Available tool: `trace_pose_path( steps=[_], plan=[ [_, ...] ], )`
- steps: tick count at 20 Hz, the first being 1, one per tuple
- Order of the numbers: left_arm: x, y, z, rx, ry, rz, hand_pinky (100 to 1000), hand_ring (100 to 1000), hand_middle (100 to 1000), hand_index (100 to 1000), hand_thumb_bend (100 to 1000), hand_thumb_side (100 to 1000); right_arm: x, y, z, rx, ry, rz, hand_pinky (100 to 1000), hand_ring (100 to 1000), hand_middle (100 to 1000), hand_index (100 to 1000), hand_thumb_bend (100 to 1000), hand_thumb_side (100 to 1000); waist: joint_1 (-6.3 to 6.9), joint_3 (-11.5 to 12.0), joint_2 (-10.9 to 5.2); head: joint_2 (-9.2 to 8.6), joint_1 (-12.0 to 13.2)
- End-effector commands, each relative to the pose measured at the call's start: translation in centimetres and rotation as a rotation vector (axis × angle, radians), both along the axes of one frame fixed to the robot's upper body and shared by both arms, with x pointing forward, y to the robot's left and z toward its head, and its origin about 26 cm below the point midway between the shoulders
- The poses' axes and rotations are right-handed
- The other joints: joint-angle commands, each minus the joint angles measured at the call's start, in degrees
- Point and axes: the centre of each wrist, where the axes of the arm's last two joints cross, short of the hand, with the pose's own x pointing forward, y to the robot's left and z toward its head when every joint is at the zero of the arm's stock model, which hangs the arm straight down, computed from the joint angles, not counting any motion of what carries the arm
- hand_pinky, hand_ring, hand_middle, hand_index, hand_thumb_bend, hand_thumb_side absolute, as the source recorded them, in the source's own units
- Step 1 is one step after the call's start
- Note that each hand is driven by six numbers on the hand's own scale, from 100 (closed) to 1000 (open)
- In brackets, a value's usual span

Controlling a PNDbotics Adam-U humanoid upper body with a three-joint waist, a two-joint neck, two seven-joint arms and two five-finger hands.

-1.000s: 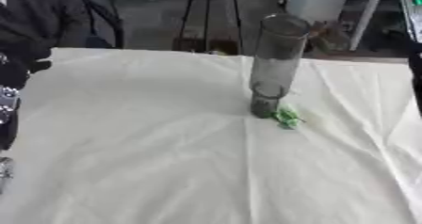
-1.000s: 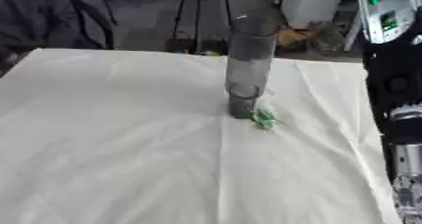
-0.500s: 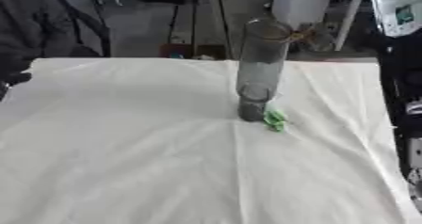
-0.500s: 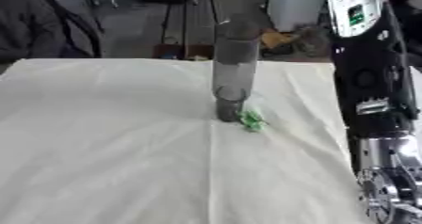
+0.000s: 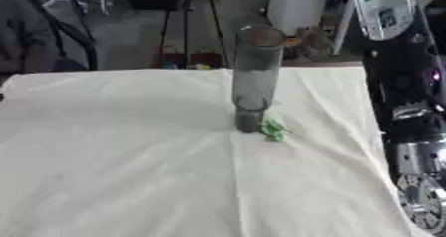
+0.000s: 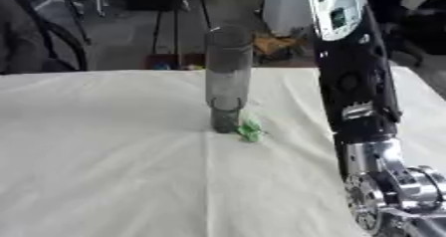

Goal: Arrange flowers into the vase.

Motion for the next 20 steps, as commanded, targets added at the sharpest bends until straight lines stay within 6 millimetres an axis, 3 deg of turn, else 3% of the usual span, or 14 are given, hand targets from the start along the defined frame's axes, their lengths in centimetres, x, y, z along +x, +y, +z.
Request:
trace_pose_path(
  steps=[1, 12, 20],
  plan=[
    [0.2, -0.1, 0.7, 0.006, -0.024, -0.011, 804, 795, 760, 747, 475, 758, -0.4, 0.0, 1.2, 0.019, -0.031, 0.005, 100, 100, 100, 100, 100, 862, 0.25, 0.07, -0.68, -1.0, -0.34],
    [0.2, -0.2, 0.7, 0.002, -0.024, -0.012, 804, 795, 760, 746, 474, 760, -0.2, 0.9, -0.9, 0.056, 0.029, 0.036, 100, 100, 100, 100, 100, 867, 0.37, 0.44, -0.43, -1.43, -0.59],
    [0.3, -0.2, 0.7, 0.001, -0.024, -0.012, 804, 795, 760, 746, 474, 760, -0.2, 1.5, -0.9, 0.063, 0.026, 0.057, 100, 100, 100, 100, 100, 869, 0.26, 0.65, -0.36, -1.61, -0.83]
  ],
)
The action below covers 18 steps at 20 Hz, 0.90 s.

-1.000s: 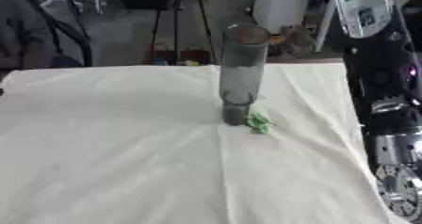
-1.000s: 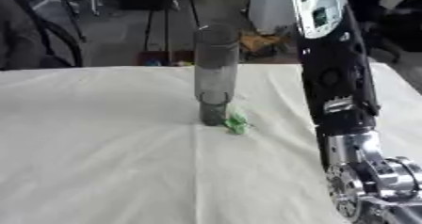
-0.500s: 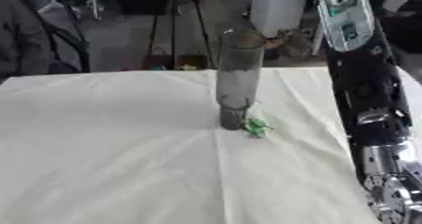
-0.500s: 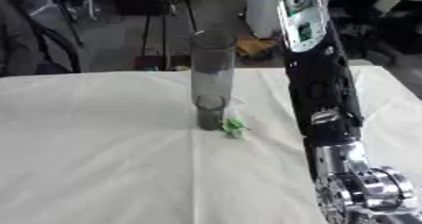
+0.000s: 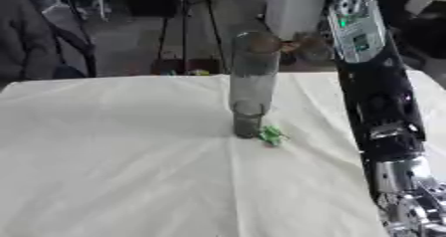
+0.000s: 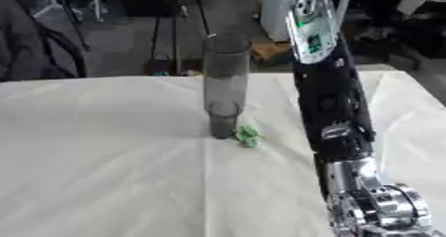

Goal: Arrange flowers into the vase.

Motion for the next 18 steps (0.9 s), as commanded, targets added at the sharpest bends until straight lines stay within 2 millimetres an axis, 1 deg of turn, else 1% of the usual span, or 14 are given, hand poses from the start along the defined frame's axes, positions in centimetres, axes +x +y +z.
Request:
trace_pose_path(
  steps=[1, 6, 13, 18],
  plan=[
    [0.2, -0.1, 0.7, 0.007, -0.021, -0.009, 804, 795, 760, 746, 474, 760, -0.4, 0.1, 1.7, 0.008, -0.051, 0.011, 100, 100, 100, 100, 100, 869, 0.1, 0.12, -0.51, -0.71, -0.25],
    [0.2, -0.1, 0.7, 0.006, -0.02, -0.009, 804, 795, 760, 746, 474, 760, -0.5, 0.9, 1.7, 0.051, -0.056, 0.049, 100, 100, 100, 100, 100, 875, 0.13, 0.17, -0.57, -0.95, -0.36],
    [0.2, -0.1, 0.7, 0.005, -0.018, -0.014, 804, 795, 760, 746, 474, 760, -1.0, 3.1, 2.2, 0.121, -0.072, 0.17, 100, 100, 100, 100, 100, 880, 0.27, 0.25, -0.65, -1.14, -0.87],
    [0.2, -0.1, 0.7, 0.003, -0.017, -0.015, 803, 795, 760, 746, 475, 760, -1.3, 4.1, 2.4, 0.173, -0.069, 0.244, 100, 100, 100, 100, 100, 886, 0.31, 0.4, -0.78, -1.32, -1.09]
  ],
)
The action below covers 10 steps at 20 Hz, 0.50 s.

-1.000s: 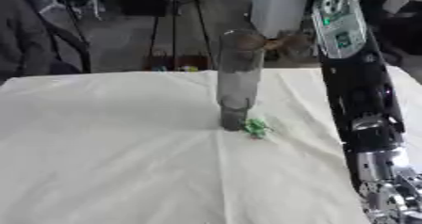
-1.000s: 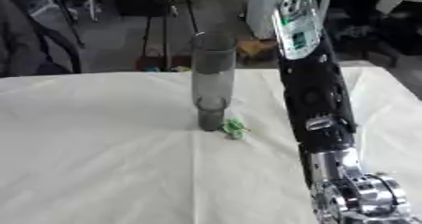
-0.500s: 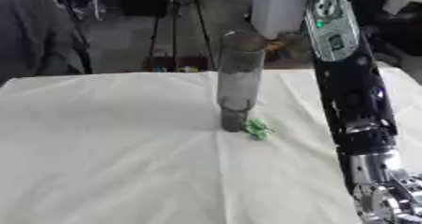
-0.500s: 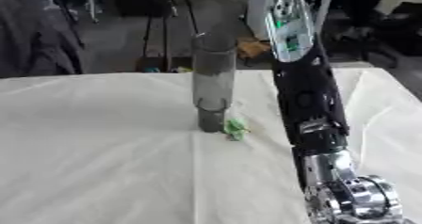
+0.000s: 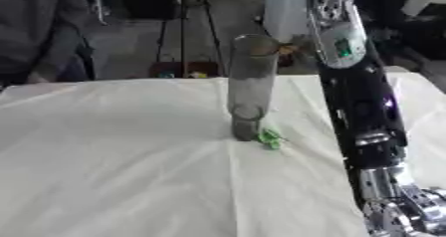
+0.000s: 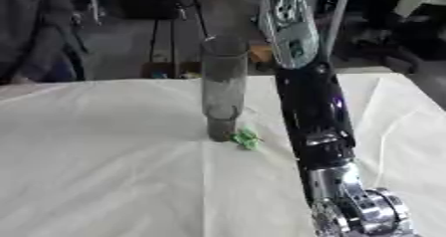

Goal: Arrange flowers into the vase.

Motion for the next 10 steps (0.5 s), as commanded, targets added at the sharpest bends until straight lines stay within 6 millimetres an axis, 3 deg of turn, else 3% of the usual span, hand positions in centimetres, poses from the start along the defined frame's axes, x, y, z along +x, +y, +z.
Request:
trace_pose_path(
  steps=[1, 10],
  plan=[
    [0.1, 0.0, 0.8, 0.013, -0.021, -0.013, 803, 795, 760, 746, 475, 760, -0.6, 0.7, 2.1, 0.037, -0.05, 0.054, 100, 100, 100, 100, 100, 887, 0.29, 0.12, -0.76, -0.8, -0.21],
    [0.1, -0.1, 0.8, 0.012, -0.02, -0.017, 803, 795, 760, 746, 475, 759, -1.0, 2.2, 2.4, 0.122, -0.028, 0.171, 100, 100, 100, 100, 100, 897, 0.31, 0.36, -0.87, -0.8, -0.43]
  ],
)
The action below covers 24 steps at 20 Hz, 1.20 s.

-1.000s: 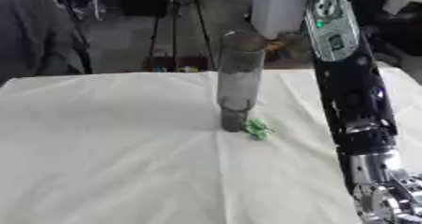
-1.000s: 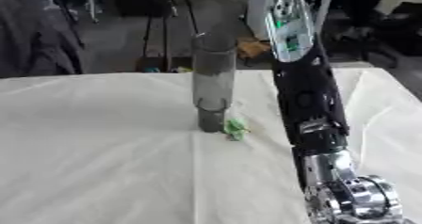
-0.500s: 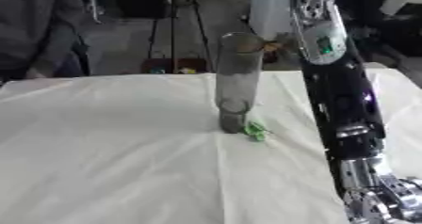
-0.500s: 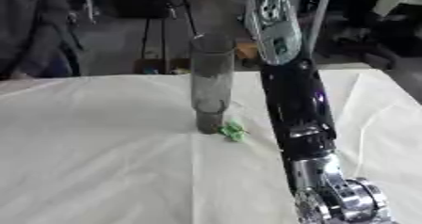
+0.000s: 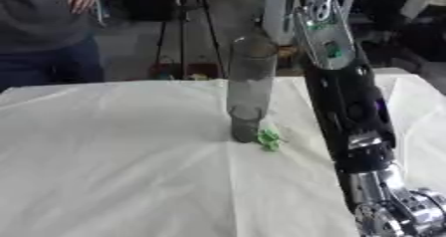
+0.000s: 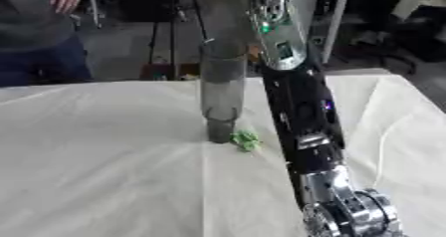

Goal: Arrange flowers into the vase.

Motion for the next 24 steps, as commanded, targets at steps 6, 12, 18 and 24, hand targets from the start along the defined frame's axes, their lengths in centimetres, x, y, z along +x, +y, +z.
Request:
trace_pose_path(
  steps=[6, 12, 18, 24],
  plan=[
    [0.1, 0.0, 0.8, 0.011, -0.024, -0.015, 803, 795, 760, 746, 475, 759, -1.0, 2.0, 1.9, 0.035, -0.051, 0.1, 100, 100, 100, 100, 100, 898, 0.39, 0.56, -0.88, -0.55, -0.53],
    [0.2, -0.1, 0.9, 0.011, -0.024, -0.02, 804, 794, 759, 745, 475, 760, -0.9, 2.1, 1.4, 0.032, -0.04, 0.128, 100, 100, 100, 100, 100, 899, 0.33, 1.03, -0.78, -0.61, -0.64],
    [0.2, -0.1, 0.9, 0.011, -0.026, -0.02, 803, 794, 759, 745, 475, 760, -0.6, 1.9, 0.5, 0.022, -0.017, 0.139, 100, 100, 100, 100, 100, 900, 0.32, 1.41, -0.64, -0.68, -0.72],
    [0.2, -0.1, 0.9, 0.01, -0.027, -0.019, 804, 794, 759, 745, 474, 761, -0.2, 1.3, -1.0, 0.004, 0.026, 0.116, 100, 100, 100, 100, 100, 902, 0.42, 1.43, -0.44, -0.92, -0.62]
  ],
)
